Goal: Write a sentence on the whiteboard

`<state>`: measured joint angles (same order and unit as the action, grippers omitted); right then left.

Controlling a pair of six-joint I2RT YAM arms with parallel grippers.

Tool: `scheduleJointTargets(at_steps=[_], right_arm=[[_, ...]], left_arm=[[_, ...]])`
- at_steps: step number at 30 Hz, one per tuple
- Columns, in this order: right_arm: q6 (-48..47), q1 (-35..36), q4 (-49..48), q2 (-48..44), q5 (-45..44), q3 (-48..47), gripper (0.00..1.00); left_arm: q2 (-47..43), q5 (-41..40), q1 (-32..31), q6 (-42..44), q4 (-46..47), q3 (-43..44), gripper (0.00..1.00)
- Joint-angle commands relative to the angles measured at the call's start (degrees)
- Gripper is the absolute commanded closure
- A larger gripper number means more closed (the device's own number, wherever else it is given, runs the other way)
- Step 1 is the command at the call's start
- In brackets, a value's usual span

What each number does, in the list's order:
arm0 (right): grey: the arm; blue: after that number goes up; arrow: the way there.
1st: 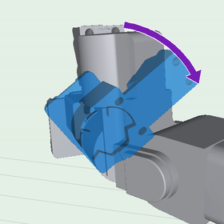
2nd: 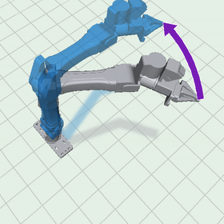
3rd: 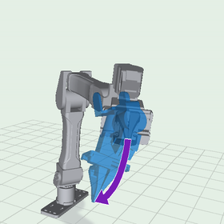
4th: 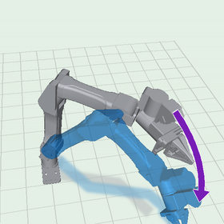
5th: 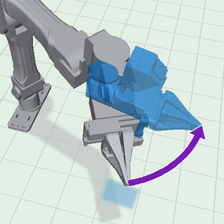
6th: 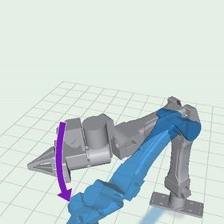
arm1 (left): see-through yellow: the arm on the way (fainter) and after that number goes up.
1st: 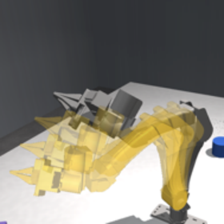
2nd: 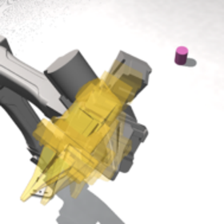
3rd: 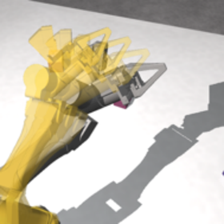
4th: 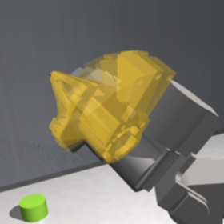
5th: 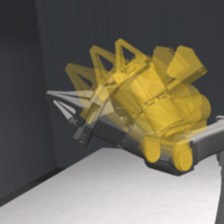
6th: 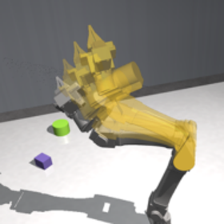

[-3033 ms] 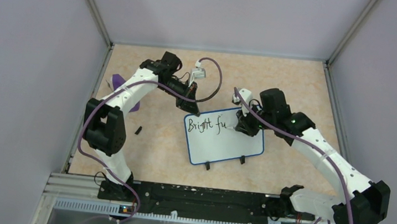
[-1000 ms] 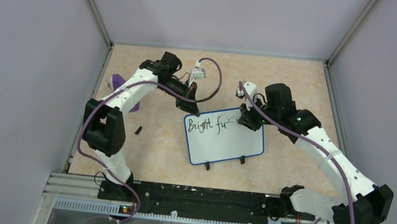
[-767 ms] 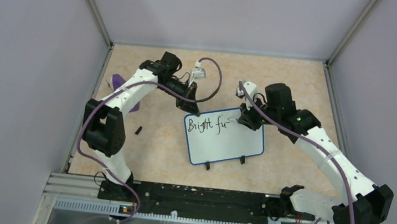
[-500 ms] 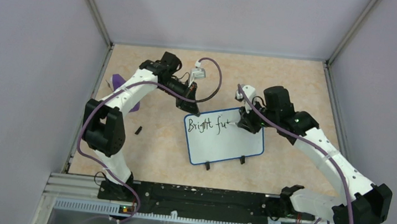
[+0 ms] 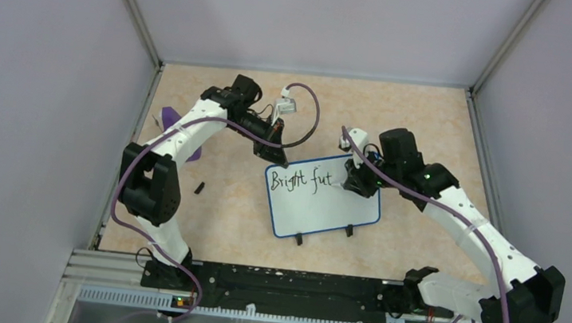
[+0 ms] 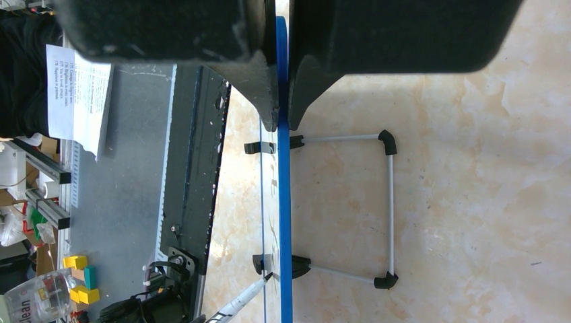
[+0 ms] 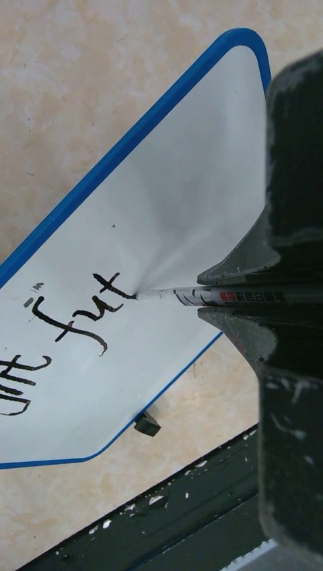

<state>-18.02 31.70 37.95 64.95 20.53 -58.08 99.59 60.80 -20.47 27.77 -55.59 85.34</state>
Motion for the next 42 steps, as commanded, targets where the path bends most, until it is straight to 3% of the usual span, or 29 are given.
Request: scheduleJointTargets(at_steps=[1,14,42], right_arm=[[-1.2,-0.3,0.0,-2.0,-1.7,-1.1,1.0],[-1.1,-0.4,1.0,-2.6,-2.4,-5.8,1.0],[-1.8,-0.5,-0.2,-2.2,-6.6,-1.4,1.0]], left_arm=[[-1.5,0.7,-0.3,0.9,-0.4,-0.4,1.0],[-1.6,0.9,-0.4,0.9,-0.4,-0.3,1.0],[-1.6,0.8,-0.3,0.8,-0.3,-0.5,1.0]])
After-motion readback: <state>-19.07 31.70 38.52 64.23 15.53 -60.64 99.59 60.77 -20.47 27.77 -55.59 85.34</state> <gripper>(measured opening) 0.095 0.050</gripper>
